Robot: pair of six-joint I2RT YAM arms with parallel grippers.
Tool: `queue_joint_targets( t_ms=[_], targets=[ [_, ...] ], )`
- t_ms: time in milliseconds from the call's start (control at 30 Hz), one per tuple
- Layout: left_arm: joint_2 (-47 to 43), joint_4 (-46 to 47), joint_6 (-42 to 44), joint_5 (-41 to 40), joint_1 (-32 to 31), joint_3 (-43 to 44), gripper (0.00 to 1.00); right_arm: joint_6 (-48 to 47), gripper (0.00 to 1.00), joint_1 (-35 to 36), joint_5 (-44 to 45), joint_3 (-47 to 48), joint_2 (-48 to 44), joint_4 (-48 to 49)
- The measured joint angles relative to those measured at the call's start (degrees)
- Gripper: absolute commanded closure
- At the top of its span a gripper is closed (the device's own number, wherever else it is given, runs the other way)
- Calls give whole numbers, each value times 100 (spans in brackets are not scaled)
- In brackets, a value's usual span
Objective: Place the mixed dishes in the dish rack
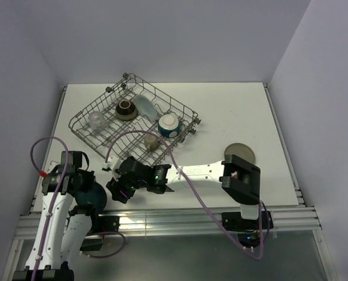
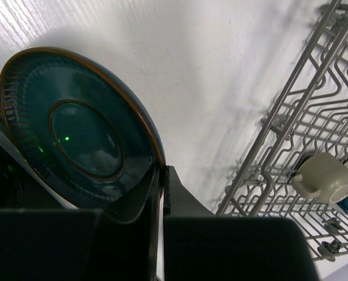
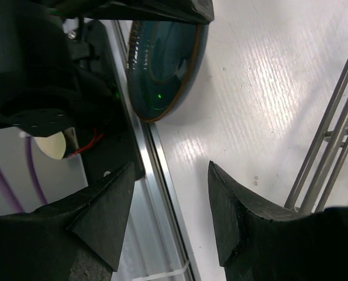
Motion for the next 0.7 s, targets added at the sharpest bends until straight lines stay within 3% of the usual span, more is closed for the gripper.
queue_joint_targets(
  t_ms=[700],
  targets=[
    [-352, -297, 127, 205, 0, 37, 100, -114, 31, 0, -90, 1067, 1099, -55]
  ],
)
